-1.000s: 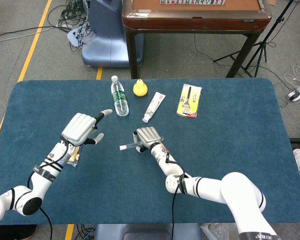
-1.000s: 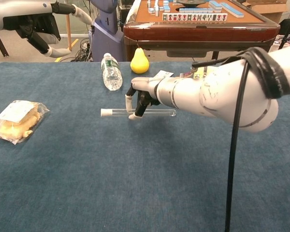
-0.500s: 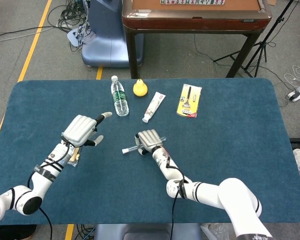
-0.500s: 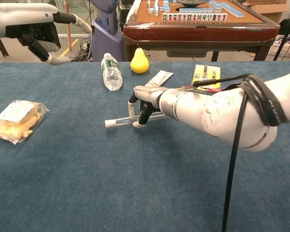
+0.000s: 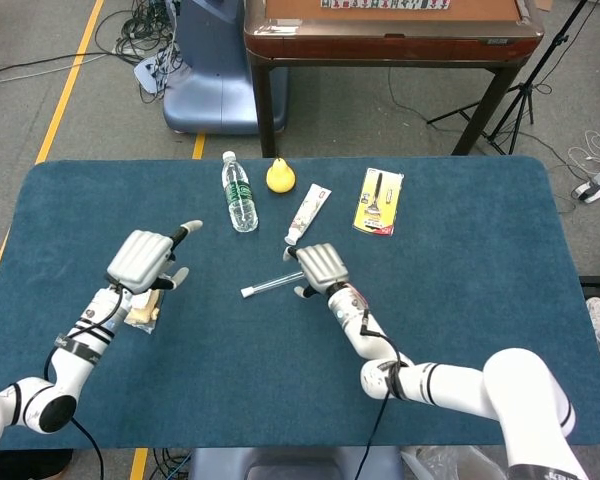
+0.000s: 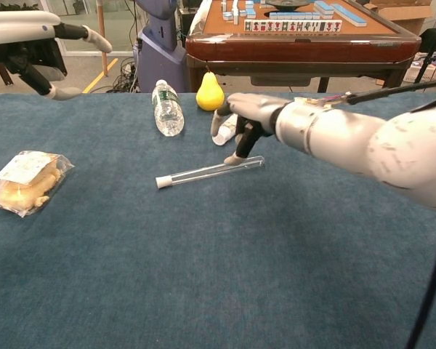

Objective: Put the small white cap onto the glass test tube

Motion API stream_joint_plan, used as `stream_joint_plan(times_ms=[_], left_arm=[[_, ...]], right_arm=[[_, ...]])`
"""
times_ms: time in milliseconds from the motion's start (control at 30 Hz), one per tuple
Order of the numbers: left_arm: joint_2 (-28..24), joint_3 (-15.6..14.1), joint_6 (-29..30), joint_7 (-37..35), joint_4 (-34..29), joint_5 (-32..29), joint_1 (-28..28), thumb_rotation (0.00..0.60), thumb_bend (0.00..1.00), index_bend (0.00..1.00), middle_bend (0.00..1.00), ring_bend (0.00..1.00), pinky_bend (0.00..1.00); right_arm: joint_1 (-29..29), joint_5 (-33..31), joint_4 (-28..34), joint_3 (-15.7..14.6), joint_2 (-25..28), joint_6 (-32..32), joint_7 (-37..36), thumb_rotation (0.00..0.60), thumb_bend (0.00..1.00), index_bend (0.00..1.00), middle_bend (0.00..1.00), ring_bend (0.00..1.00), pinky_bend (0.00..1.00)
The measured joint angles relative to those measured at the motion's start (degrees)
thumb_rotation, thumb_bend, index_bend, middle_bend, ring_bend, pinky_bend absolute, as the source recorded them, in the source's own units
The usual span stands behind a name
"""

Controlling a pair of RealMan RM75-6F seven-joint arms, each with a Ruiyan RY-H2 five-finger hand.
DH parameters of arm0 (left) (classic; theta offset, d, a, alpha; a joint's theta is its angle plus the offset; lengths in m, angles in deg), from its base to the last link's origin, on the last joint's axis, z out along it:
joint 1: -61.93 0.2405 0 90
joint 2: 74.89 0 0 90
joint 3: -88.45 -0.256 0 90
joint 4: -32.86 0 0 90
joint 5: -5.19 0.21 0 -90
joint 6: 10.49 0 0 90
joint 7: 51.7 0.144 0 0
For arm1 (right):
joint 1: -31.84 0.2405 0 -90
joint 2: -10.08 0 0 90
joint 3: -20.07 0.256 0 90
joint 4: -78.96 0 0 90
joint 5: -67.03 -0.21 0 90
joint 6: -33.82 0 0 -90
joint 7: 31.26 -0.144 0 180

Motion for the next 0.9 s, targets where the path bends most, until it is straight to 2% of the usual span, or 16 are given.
stream_joint_plan(times_ms=[33,167,367,533,600,733,833,900], left_arm=[[-0.2,-0.2,0.5,0.4,0.2,0.0,0.5,0.6,0.32,0.17,0.96,1.0,1.0],[-0.8,-1.4,2.9,2.0,1.0,0.0,2.5,0.6,0.32,0.21,0.9,0.96,1.0],[-0.2,-3.3,7.5,5.9,3.8,1.2,5.6,0.6,0.32,0.23,0.8,0.85,1.0],[0.1,-4.6,9.9,6.2,5.1,1.9,8.6,0.6,0.32,0.23,0.68,0.69,0.99],[-0.1,-5.0,10.9,6.0,5.3,2.0,10.0,0.6,0.32,0.23,0.65,0.64,0.93],[-0.6,-6.2,12.7,6.0,5.3,2.0,12.7,0.6,0.32,0.23,0.5,0.48,0.77],[-0.9,-6.9,15.0,6.0,5.2,2.4,15.1,0.6,0.32,0.22,0.39,0.36,0.61],[-1.2,-7.3,17.0,5.7,4.9,2.8,16.8,0.6,0.32,0.22,0.36,0.33,0.55]], right_arm=[[-1.0,0.6,1.8,-0.2,1.4,1.7,0.2,0.6,0.36,0.45,0.98,1.0,1.0],[-5.9,3.0,10.9,-1.6,7.9,10.0,1.9,0.6,0.44,0.5,0.89,0.99,1.0],[-14.0,7.2,22.3,-4.4,15.7,21.6,4.2,0.6,0.5,0.51,0.74,0.77,0.99],[-19.6,10.2,28.5,-7.2,21.7,25.9,5.3,0.6,0.5,0.51,0.6,0.57,0.77],[-21.7,11.7,30.0,-8.4,23.9,27.4,5.4,0.6,0.5,0.5,0.56,0.52,0.71],[-25.8,14.6,32.0,-10.4,27.4,30.2,5.0,0.6,0.51,0.48,0.48,0.4,0.58],[-29.0,17.0,32.8,-11.9,29.7,32.4,4.0,0.6,0.5,0.47,0.44,0.35,0.5],[-31.2,19.2,33.0,-12.8,30.7,33.9,2.7,0.6,0.51,0.46,0.43,0.33,0.47]])
